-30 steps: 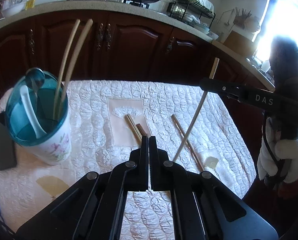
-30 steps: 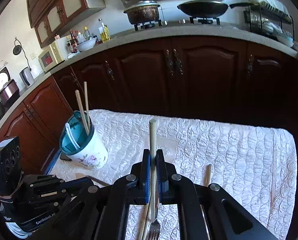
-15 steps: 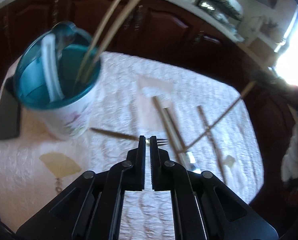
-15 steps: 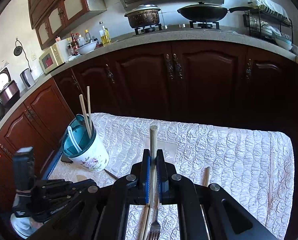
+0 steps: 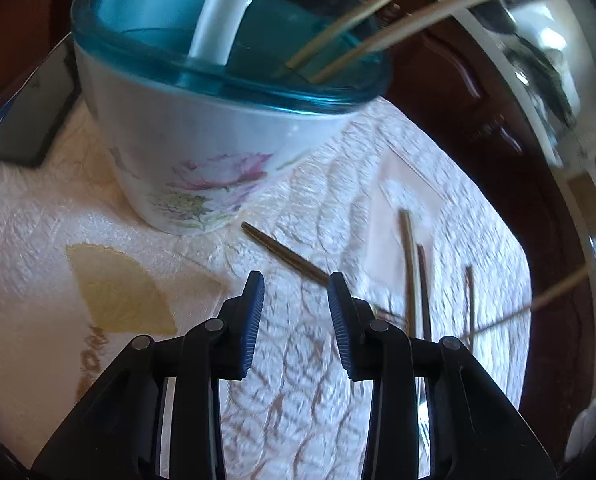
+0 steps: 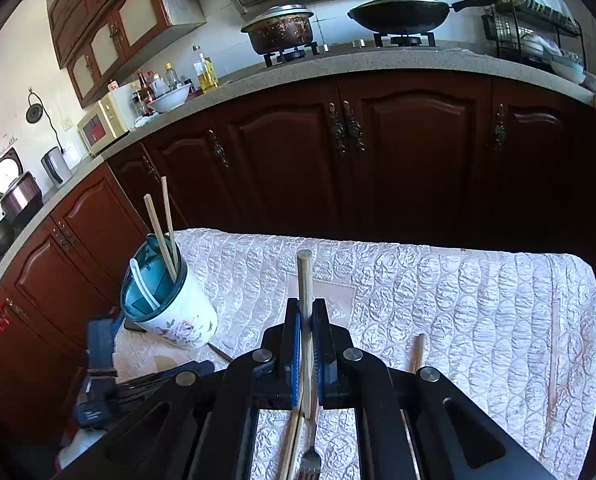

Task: Organize utensils

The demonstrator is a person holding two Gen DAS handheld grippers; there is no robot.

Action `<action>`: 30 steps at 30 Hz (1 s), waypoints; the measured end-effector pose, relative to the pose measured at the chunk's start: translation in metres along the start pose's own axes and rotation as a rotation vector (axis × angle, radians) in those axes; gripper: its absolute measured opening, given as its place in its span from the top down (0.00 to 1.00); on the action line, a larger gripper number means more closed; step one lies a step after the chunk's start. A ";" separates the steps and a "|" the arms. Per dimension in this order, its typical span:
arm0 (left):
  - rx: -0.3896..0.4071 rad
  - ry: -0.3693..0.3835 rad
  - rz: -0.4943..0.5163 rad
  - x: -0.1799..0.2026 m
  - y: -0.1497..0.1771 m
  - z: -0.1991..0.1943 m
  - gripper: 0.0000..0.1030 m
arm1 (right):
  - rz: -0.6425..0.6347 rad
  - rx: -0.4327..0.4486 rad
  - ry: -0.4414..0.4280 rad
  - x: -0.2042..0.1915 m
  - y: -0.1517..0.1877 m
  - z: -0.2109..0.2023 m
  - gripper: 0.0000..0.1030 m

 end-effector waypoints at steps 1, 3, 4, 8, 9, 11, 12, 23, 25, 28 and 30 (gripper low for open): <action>0.004 -0.012 -0.010 0.001 0.000 0.002 0.68 | 0.004 0.001 -0.003 0.001 0.000 0.000 0.95; 0.017 -0.046 -0.026 0.003 0.000 0.006 0.68 | 0.010 0.004 -0.010 0.004 0.000 0.000 0.95; 0.023 -0.065 -0.038 0.003 0.000 0.008 0.67 | 0.014 0.005 -0.012 0.006 -0.001 0.000 0.95; 0.022 -0.124 -0.086 0.004 -0.002 0.018 0.64 | 0.032 0.011 -0.023 0.016 -0.001 0.000 0.95; 0.027 -0.135 -0.089 0.005 -0.002 0.020 0.64 | 0.036 0.012 -0.026 0.018 -0.001 0.000 0.95; 0.037 -0.162 -0.087 0.010 -0.002 0.022 0.64 | 0.044 0.016 -0.032 0.022 -0.001 -0.001 0.95; 0.037 -0.176 -0.086 0.012 -0.002 0.024 0.64 | 0.048 0.017 -0.036 0.024 0.000 -0.001 0.95; 0.050 -0.250 -0.185 0.020 -0.009 0.039 0.66 | 0.093 0.032 -0.085 0.049 0.003 -0.001 0.95; 0.039 -0.249 -0.188 0.018 -0.010 0.042 0.84 | 0.099 0.032 -0.094 0.051 0.003 -0.002 0.95; 0.042 -0.231 -0.170 0.014 -0.012 0.040 0.85 | 0.105 0.035 -0.101 0.053 0.004 -0.004 0.95; 0.029 -0.199 -0.160 0.013 -0.011 0.038 0.86 | 0.106 0.037 -0.100 0.054 0.005 -0.006 0.95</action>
Point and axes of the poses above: each gripper's, at about its wrist camera, not at the fingertips, and z roughly the way its jaws point, x to its right, y to its underside, the point moved 3 cm from there along z, roughly the way its jaws point, and after that the axes turned 11 degrees about x, right-handed, at the moved point
